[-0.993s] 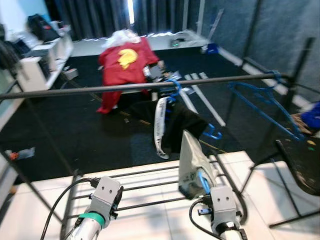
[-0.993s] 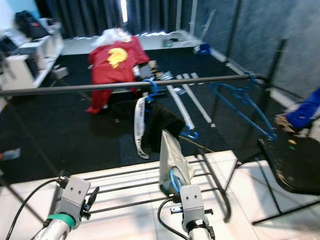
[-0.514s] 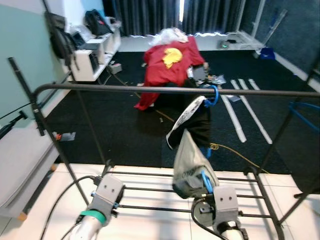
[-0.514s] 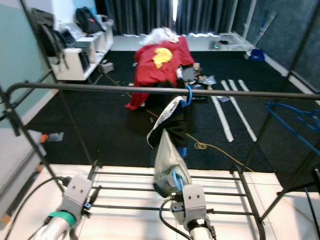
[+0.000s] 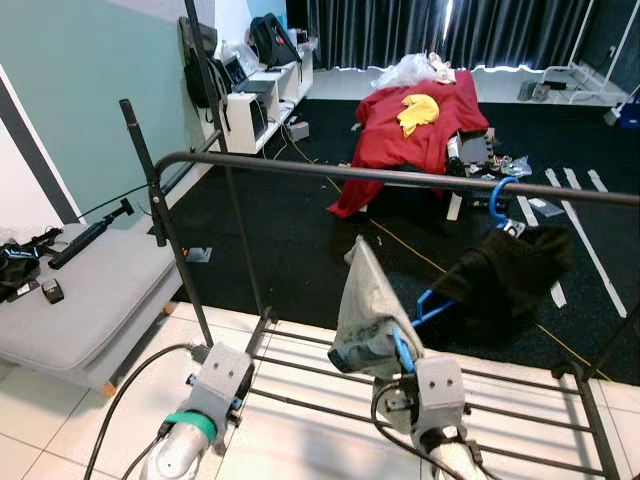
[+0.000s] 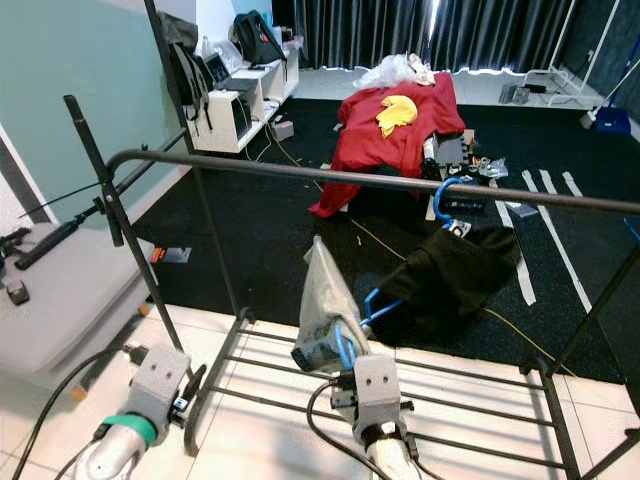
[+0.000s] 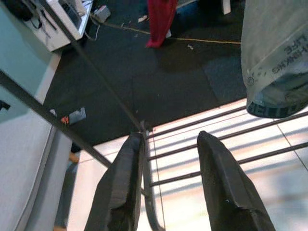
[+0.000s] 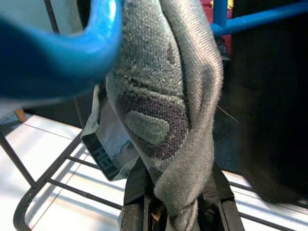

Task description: Hang hanger

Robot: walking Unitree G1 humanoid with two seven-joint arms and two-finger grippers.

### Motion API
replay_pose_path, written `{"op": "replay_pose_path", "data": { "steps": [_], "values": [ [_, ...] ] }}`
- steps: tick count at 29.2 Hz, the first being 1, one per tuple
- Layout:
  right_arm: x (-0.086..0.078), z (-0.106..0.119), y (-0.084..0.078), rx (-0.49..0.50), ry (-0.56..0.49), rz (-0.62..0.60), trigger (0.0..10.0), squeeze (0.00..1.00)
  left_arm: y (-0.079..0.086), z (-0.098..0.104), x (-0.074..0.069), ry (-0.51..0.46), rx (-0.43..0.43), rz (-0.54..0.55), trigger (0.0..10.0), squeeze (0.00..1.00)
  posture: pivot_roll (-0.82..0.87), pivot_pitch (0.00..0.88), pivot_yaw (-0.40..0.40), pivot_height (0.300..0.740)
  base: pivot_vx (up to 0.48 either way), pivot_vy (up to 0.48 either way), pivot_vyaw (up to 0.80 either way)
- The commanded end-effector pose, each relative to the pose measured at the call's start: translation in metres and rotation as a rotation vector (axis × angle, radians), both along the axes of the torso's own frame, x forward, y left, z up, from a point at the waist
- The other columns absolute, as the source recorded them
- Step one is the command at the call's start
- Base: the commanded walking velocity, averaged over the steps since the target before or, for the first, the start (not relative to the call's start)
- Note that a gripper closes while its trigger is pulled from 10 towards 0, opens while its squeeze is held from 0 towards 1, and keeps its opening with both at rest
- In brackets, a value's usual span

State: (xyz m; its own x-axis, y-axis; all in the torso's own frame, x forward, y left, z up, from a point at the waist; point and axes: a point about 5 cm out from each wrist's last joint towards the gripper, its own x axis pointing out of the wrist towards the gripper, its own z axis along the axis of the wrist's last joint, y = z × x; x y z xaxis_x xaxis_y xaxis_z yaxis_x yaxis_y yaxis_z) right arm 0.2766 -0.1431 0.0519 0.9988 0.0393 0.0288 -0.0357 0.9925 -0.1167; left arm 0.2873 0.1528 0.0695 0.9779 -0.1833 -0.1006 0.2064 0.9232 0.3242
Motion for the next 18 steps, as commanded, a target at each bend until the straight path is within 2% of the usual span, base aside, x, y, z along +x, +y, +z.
{"op": "replay_pose_path", "data": {
  "steps": [1,4,5,7,8,10,11,12,13,18],
  "values": [
    [-0.004,-0.008,0.002,0.022,0.032,-0.003,10.0,0.00,0.001,-0.007,-0.003,0.035,0.015,-0.006,10.0,0.00,-0.26,0.025,0.123,0.740,0.000,0.000,0.00],
    [-0.010,-0.017,0.003,0.006,0.069,0.003,10.0,0.00,0.001,-0.008,-0.003,0.039,0.021,-0.013,10.0,0.00,-0.27,0.029,0.123,0.740,0.000,0.000,0.00],
    [-0.018,-0.029,0.003,-0.046,0.112,0.019,10.0,0.00,0.001,-0.009,-0.005,0.041,0.034,-0.024,10.0,0.00,-0.27,0.033,0.125,0.740,0.000,0.000,0.00],
    [-0.037,-0.055,-0.006,-0.077,0.236,0.010,10.0,0.00,0.001,-0.010,-0.007,0.047,0.046,-0.042,10.0,0.00,-0.27,0.035,0.125,0.740,0.000,0.000,0.00],
    [-0.037,-0.055,-0.006,-0.077,0.236,0.010,10.0,0.00,0.001,-0.010,-0.007,0.047,0.046,-0.042,10.0,0.00,-0.27,0.035,0.125,0.740,0.000,0.000,0.00],
    [-0.061,-0.081,-0.013,-0.124,0.375,0.038,10.0,0.00,0.002,-0.010,-0.008,0.051,0.047,-0.049,10.0,0.00,-0.27,0.045,0.139,0.740,0.000,0.000,0.00],
    [-0.061,-0.081,-0.013,-0.124,0.375,0.038,10.0,0.00,0.002,-0.010,-0.008,0.051,0.047,-0.049,10.0,0.00,-0.27,0.045,0.139,0.740,0.000,0.000,0.00],
    [-0.071,-0.090,-0.013,-0.148,0.423,0.074,10.0,0.00,0.001,-0.010,-0.007,0.051,0.048,-0.055,10.0,0.00,-0.28,0.052,0.152,0.740,0.000,0.000,0.00],
    [-0.076,-0.093,-0.014,-0.137,0.437,0.074,10.0,0.00,0.001,-0.009,-0.007,0.052,0.051,-0.066,10.0,0.00,-0.28,0.057,0.159,0.740,0.000,0.000,0.00],
    [-0.075,-0.090,-0.014,-0.090,0.416,0.052,10.0,0.00,-0.001,-0.007,-0.005,0.054,0.052,-0.086,10.0,0.00,-0.28,0.060,0.164,0.740,0.000,0.000,0.00]
  ]
}}
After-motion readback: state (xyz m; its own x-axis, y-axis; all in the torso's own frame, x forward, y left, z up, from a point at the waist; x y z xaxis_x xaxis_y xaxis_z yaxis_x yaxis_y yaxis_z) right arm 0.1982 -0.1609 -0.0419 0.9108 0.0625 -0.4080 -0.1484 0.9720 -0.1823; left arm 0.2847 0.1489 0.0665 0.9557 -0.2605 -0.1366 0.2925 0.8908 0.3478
